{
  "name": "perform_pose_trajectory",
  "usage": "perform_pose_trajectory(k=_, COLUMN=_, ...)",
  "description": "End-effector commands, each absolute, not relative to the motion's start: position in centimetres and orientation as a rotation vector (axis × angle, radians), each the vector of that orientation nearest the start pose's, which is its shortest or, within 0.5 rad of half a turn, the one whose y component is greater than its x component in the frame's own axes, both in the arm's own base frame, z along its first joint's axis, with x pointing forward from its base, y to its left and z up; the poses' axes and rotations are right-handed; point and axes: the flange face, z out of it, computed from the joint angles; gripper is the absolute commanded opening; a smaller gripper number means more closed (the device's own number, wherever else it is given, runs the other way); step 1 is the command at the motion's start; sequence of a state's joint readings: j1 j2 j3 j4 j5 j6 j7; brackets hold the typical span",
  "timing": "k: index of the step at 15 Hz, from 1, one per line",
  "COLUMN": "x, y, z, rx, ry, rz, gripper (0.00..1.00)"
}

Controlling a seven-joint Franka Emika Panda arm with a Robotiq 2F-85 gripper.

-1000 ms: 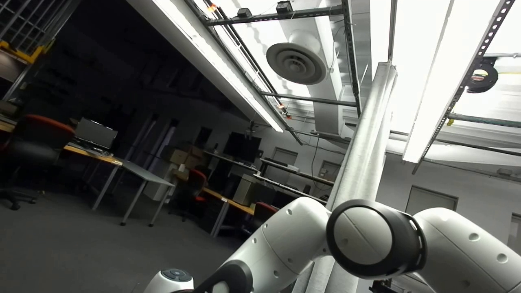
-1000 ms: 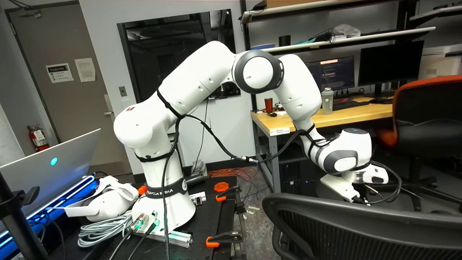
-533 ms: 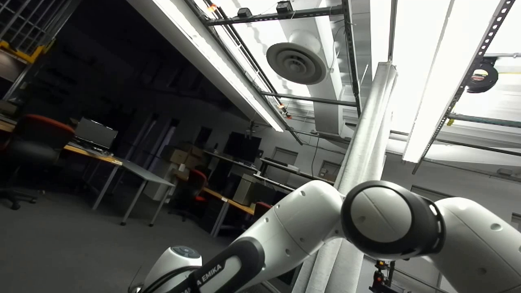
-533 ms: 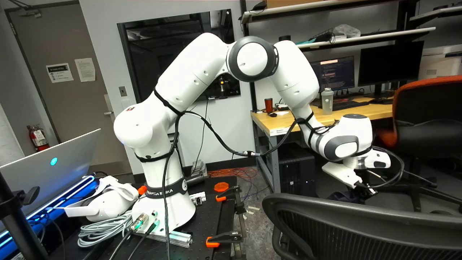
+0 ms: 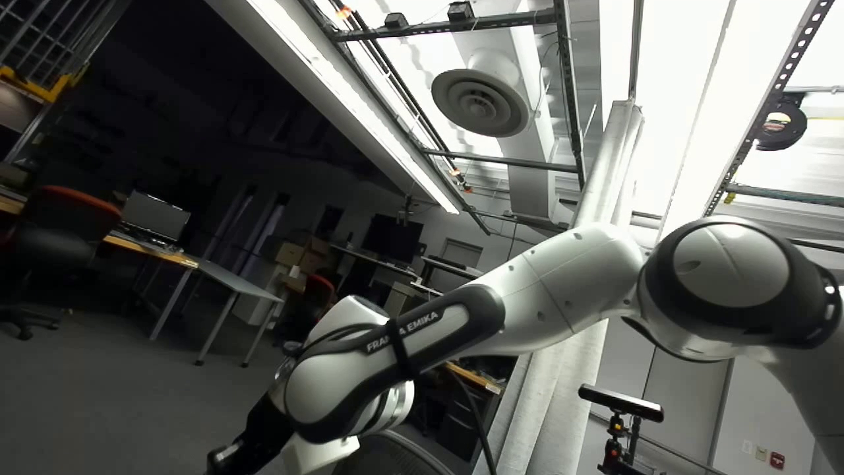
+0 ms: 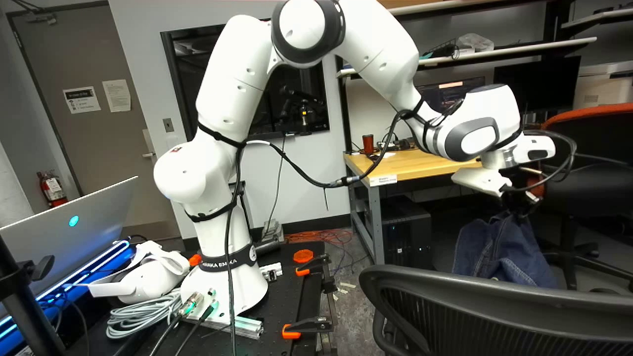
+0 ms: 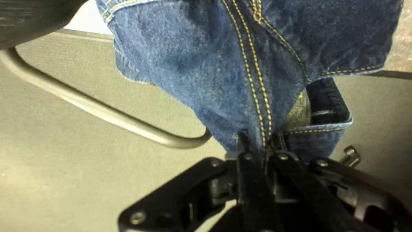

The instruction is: Hang the denim jacket over the backrest of the chair

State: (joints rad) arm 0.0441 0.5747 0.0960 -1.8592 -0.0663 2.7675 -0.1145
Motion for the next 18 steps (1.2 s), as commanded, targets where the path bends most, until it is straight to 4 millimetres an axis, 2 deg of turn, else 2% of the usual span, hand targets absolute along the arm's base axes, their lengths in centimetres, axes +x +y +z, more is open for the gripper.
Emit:
perform_pose_trajectory(k=1, x=65.2, y=8.1, z=33.4, rx=-3.002, ry=-0.388, rz=-0.655, gripper=0.02)
perform_pose_trajectory(k=6, x=65.0, y=5.2, z=44.2, rx=-2.955, ry=-0.298, rz=-0.854, gripper=0.02)
perform_pose_trajectory(k=10, x=64.1, y=1.8, z=52.5, rx=-2.922, ry=-0.214, rz=-0.979, gripper=0.02)
perform_pose_trajectory(k=14, x=62.4, y=-1.1, z=60.6, rx=-2.9, ry=-0.154, rz=-1.097, gripper=0.02)
perform_pose_trajectory(k=18, x=60.2, y=-2.7, z=67.6, rx=-2.884, ry=-0.12, rz=-1.193, gripper=0.02)
